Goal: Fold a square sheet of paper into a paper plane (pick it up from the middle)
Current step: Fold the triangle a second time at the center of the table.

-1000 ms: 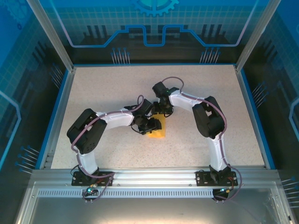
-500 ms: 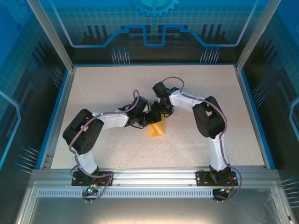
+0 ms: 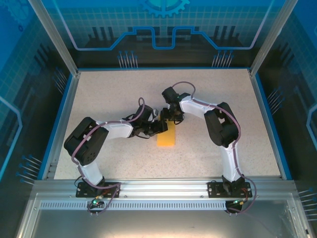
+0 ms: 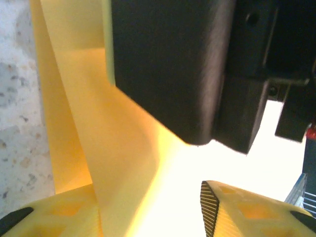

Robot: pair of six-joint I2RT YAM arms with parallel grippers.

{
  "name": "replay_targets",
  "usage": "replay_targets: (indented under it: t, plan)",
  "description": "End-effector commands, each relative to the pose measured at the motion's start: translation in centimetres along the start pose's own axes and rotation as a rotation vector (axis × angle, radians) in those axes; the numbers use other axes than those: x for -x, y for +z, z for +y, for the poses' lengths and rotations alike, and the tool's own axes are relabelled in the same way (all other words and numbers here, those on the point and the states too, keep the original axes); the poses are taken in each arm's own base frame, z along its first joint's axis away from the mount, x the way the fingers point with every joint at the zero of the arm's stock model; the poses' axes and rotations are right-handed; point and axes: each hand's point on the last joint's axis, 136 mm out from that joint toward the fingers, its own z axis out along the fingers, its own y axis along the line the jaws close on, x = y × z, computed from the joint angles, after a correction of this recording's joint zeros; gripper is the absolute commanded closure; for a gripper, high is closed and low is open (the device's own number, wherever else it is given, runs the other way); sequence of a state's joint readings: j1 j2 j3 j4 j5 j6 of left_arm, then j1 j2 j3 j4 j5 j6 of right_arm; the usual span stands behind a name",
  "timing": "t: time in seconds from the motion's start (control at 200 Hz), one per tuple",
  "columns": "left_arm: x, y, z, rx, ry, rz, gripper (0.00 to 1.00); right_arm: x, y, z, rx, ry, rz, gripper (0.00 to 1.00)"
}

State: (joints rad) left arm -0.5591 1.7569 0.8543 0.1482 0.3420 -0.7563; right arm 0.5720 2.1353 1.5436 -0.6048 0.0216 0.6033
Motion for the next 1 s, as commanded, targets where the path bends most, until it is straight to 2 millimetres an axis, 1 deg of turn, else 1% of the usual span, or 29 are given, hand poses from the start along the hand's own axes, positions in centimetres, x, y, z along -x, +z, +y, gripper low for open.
replay_targets:
  t: [0.0, 0.06, 0.115, 0.24, 0.305, 0.41, 0.445, 0.51, 0.605, 0.655, 0.82, 0.885, 0.995]
  plan:
    - [-0.8, -0.9, -0.6, -0.038, -0.019, 0.027, 0.55, -3.4, 3.8, -2.3, -0.035, 0.046, 0.131, 0.41]
    - [-1.4, -1.0, 0.0, -0.028, -0.055, 0.038, 0.59, -3.3, 3.7, -2.0, -0.023, 0.047, 0.128, 0.41]
    - [-1.6, -1.0, 0.3, -0.024, -0.075, 0.041, 0.65, -3.0, 3.4, -1.7, -0.005, 0.047, 0.121, 0.41]
    - [-1.6, -1.0, 0.8, 0.004, -0.1, 0.033, 0.78, -1.5, 1.7, -0.4, 0.062, 0.039, 0.074, 0.43]
    - [-1.4, -0.9, 1.2, 0.028, -0.113, 0.034, 0.87, -0.2, -0.1, 0.5, 0.115, 0.026, 0.018, 0.43]
    - [-1.3, -0.8, 2.1, 0.077, -0.136, 0.027, 0.94, 1.6, -3.5, 1.6, 0.203, 0.008, -0.082, 0.43]
    - [-1.4, -0.9, 2.6, 0.102, -0.143, 0.025, 0.95, 2.0, -4.5, 1.8, 0.231, 0.007, -0.111, 0.43]
    - [-1.2, -1.1, 3.1, 0.121, -0.158, 0.017, 0.97, 2.1, -5.8, 1.9, 0.269, 0.002, -0.143, 0.43]
    - [-0.8, -1.7, 3.4, 0.123, -0.173, 0.002, 0.99, 1.4, -6.5, 2.1, 0.301, -0.016, -0.144, 0.46]
    - [-0.6, -2.1, 3.2, 0.125, -0.174, -0.007, 0.99, 0.9, -6.7, 2.3, 0.328, -0.027, -0.141, 0.48]
    - [-0.2, -3.9, 2.5, 0.131, -0.158, -0.039, 0.99, -0.5, -7.7, 3.0, 0.368, -0.063, -0.163, 0.51]
    - [-0.1, -4.7, 2.4, 0.144, -0.147, -0.057, 0.99, -0.8, -8.6, 3.4, 0.378, -0.077, -0.184, 0.52]
    - [0.1, -6.3, 2.1, 0.164, -0.127, -0.084, 0.98, -0.7, -10.3, 3.3, 0.383, -0.08, -0.235, 0.52]
